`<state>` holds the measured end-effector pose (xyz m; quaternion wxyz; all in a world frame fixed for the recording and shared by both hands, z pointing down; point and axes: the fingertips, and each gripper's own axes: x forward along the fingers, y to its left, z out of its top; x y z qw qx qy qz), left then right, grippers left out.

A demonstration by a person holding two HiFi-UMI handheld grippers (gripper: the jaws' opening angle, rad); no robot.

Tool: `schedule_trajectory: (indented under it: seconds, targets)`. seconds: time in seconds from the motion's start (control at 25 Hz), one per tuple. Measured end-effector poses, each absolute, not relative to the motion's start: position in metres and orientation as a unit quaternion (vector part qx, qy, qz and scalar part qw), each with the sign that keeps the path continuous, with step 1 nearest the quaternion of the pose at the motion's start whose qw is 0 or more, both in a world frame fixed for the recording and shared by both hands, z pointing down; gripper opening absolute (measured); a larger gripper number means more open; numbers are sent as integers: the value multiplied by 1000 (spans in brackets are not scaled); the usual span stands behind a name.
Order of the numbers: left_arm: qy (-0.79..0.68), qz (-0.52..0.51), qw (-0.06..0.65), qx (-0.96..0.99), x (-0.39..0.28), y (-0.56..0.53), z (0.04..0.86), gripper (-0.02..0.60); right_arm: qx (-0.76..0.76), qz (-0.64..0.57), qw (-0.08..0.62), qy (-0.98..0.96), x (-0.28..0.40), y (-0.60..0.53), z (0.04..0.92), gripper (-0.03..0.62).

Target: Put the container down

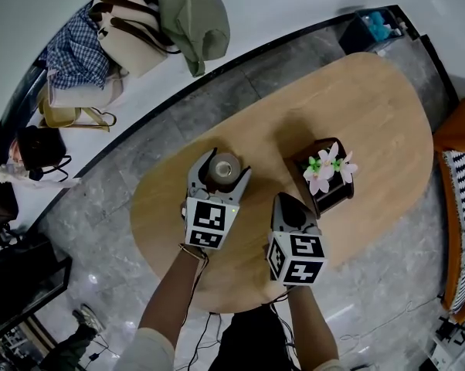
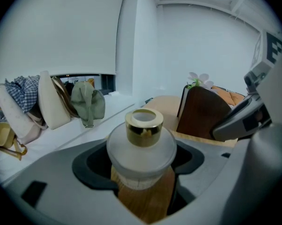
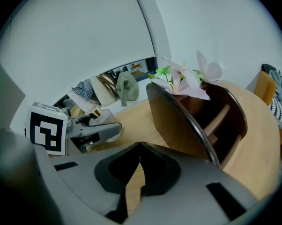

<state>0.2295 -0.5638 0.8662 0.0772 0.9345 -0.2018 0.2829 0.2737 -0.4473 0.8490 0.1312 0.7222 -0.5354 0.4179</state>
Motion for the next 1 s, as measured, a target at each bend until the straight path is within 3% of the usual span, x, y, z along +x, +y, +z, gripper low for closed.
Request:
schedule_trajectory:
  seconds: [0.44,0.68,1.0]
  targets:
    - [-185,279,92,938,231,-563,869,342,729,425,127,-522,274,-443,851,23]
    - [-222,258,161,926,219,-561,861,370,728,424,126,-524,267,-433,840,23]
    - [-278,250,235,897,151,-495,828,379,731,425,120,-520,257,-405,806,23]
